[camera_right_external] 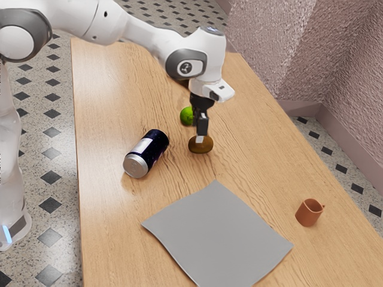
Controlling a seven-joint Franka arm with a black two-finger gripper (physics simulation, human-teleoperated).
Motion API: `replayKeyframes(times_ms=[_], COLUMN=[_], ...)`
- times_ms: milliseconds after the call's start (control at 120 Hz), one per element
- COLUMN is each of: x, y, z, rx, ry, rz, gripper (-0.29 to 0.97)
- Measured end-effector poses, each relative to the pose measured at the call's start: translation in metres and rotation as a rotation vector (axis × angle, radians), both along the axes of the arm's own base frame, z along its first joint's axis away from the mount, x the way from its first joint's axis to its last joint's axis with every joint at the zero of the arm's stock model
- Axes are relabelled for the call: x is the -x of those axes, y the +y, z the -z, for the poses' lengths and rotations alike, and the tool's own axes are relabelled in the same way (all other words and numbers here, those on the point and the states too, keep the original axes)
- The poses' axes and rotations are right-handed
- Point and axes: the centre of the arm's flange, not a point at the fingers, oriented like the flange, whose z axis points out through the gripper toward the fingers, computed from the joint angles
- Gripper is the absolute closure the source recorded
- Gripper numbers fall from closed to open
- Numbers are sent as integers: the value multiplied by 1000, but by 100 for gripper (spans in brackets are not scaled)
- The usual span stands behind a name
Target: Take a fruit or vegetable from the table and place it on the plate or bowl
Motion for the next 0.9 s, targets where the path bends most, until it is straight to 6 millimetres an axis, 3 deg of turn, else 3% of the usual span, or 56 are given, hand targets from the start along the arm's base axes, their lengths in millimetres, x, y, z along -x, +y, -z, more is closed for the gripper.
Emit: replayKeyframes(times_ms=[142, 625, 900], x=[-3, -21, -17], y=[16, -2, 15], z=[8, 35, 46], rx=[-6, -18, -15], ry=[3, -17, -19], rz=[-21, 36, 9], gripper=[0, 0, 0])
